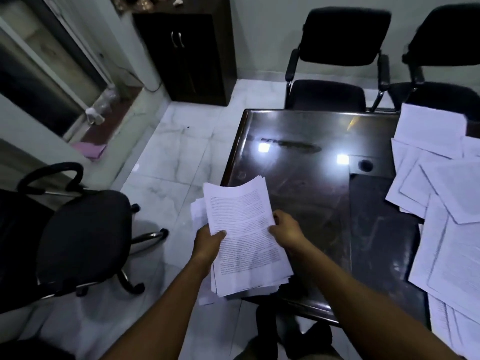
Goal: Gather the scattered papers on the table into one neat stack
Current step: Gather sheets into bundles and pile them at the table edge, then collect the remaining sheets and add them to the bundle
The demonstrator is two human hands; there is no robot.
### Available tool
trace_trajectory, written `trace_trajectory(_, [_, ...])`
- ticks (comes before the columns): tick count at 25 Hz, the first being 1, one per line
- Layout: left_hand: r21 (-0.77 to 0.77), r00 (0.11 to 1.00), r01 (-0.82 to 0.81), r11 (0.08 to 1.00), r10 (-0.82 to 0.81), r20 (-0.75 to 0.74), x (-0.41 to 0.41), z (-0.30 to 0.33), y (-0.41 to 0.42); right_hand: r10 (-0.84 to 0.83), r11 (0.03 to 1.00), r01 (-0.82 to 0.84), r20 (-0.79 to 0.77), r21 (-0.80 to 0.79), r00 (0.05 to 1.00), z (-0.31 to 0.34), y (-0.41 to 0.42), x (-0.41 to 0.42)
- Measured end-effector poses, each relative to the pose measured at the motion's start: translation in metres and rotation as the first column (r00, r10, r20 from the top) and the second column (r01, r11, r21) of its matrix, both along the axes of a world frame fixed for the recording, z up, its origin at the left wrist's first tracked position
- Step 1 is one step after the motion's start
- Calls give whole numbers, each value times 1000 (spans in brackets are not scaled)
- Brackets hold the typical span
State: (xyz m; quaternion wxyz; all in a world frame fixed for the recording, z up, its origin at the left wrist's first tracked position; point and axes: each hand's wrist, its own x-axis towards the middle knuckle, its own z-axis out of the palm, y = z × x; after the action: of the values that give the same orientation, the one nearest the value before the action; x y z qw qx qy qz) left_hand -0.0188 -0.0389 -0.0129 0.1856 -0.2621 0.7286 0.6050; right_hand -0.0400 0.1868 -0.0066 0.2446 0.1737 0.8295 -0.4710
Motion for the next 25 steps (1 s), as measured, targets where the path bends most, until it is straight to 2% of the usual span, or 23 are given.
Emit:
trace_trajectory(3, [-161,1000,-20,987,22,11,17,-8,-19,54,999,-54,69,2,996,-15,-21,9])
trace_trajectory(5, [-267,999,-34,963,31,-13,23,-7,-24,82,996,-84,61,25,995,-21,-24,12])
trace_trajectory(10, [-391,995,-45,919,9,-95,17,-4,-15,65,989,-62,-15,134,998,-12,-3,-1])
trace_trajectory(12, [-386,992,-45,921,-4,-125,8,1,1,28,991,-22,-45,129,999,-2,16,-6])
trace_trajectory(15, [-369,985,50,928,-107,-137,-11,5,37,-73,991,82,-89,106,993,15,53,-3])
trace_trajectory(19, [-272,917,314,909,-365,-162,-31,7,131,-279,947,293,-116,133,953,37,139,38])
trace_trajectory(21, [-205,859,448,870,-483,-169,-31,8,187,-404,896,419,-125,145,906,43,185,66])
trace_trajectory(25, [-148,752,622,769,-640,-160,-16,2,286,-644,747,656,-131,110,754,47,271,122])
